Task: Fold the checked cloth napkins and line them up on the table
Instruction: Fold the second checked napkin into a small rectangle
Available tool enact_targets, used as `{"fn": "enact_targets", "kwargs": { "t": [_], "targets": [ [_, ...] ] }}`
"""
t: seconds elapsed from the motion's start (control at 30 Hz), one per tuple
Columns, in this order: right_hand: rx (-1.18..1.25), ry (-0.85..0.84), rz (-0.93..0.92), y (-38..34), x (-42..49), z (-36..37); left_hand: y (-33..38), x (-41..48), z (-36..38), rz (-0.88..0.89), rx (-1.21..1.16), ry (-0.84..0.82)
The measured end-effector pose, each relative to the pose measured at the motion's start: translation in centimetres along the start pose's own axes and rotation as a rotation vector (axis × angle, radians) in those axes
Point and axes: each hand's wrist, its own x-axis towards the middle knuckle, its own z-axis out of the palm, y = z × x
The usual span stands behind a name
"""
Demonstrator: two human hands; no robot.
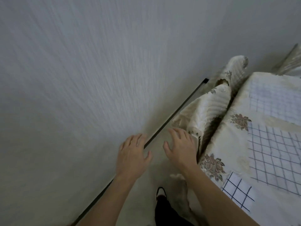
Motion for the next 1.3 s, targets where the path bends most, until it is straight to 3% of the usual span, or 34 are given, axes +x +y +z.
{"fn": "enact_targets", "kwargs": {
  "t": [0.27,0.63,0.87,1.1,1.3],
  "targets": [
    [-0.002,0.019,-0.019,-0.6,11.4,3.6,-3.7,11.9,2.0,0.085,0.026,0.004],
    [0.013,0.18,0.208,7.6,31.6,5.8,0.6,37.4,6.5,0.329,0.046,-0.075],
    [-0.091,0.186,0.379,14.3,35.1,5.0,7.2,49.8,10.0,0.54,-0.013,-0.06],
    [-0.17,0.277,0.582,20.7,36.2,3.3,18.2,58.7,15.5,0.828,-0.16,-0.096],
    [-0.283,0.315,0.795,26.4,35.7,2.2,28.3,64.0,22.0,1.062,-0.317,-0.223]
  ]
}}
